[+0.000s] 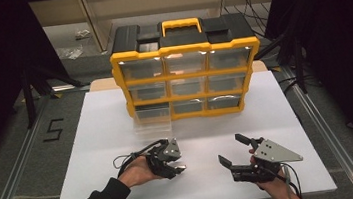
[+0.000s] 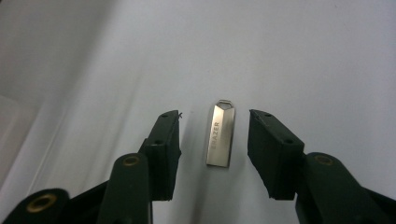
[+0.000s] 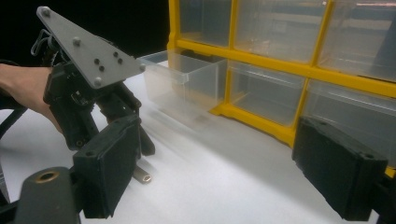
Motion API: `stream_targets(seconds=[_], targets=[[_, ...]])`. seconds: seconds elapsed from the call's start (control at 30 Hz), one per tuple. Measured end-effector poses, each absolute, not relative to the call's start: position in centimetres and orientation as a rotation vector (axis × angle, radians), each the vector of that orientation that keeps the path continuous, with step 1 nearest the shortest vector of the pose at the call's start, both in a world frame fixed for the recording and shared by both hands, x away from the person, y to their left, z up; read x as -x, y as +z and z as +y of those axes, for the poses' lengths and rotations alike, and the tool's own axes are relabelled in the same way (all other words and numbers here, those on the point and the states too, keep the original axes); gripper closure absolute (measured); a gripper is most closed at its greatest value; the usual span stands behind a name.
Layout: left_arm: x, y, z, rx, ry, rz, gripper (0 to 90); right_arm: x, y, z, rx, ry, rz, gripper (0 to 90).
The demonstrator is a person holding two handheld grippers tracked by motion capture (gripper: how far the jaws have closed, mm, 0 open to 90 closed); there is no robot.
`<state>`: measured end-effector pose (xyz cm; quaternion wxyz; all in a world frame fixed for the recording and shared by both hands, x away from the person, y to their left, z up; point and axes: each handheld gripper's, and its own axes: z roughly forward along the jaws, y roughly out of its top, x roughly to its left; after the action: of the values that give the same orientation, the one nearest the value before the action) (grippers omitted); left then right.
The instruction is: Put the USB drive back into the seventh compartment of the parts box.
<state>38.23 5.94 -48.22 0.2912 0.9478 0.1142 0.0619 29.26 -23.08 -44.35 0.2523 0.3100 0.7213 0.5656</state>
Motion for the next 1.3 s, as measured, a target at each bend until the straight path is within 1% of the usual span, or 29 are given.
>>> stream_targets(seconds=[0.4, 0.5, 0.63, 0.77, 0.87, 1.03, 1.3], targets=[[-38.2, -48.4, 5.3, -2.553, 0.168, 0.275, 64.0, -29.3, -44.3, -23.1, -0.841, 1.539, 1.961, 16.4], [-38.2, -48.5, 5.2, -2.560, 0.155, 0.274, 65.8, -29.3, -44.3, -23.1, -0.841, 1.539, 1.961, 16.4], [-38.3, -48.5, 5.1, -2.568, 0.140, 0.278, 71.4, -29.3, -44.3, -23.1, -0.840, 1.539, 1.961, 16.4], [-38.5, -48.4, 5.0, -2.568, 0.105, 0.317, 73.0, -29.3, -44.3, -23.1, -0.840, 1.538, 1.962, 16.4], [-38.4, -48.4, 4.9, -2.578, 0.111, 0.303, 77.2, -29.3, -44.4, -23.1, -0.839, 1.538, 1.963, 16.4], [-38.4, -48.4, 4.9, -2.581, 0.106, 0.309, 78.3, -29.3, -44.3, -23.1, -0.838, 1.538, 1.962, 16.4], [-38.2, -47.6, 5.3, -2.550, 0.148, 0.307, 78.5, -29.2, -44.3, -23.1, -0.839, 1.538, 1.961, 16.4]])
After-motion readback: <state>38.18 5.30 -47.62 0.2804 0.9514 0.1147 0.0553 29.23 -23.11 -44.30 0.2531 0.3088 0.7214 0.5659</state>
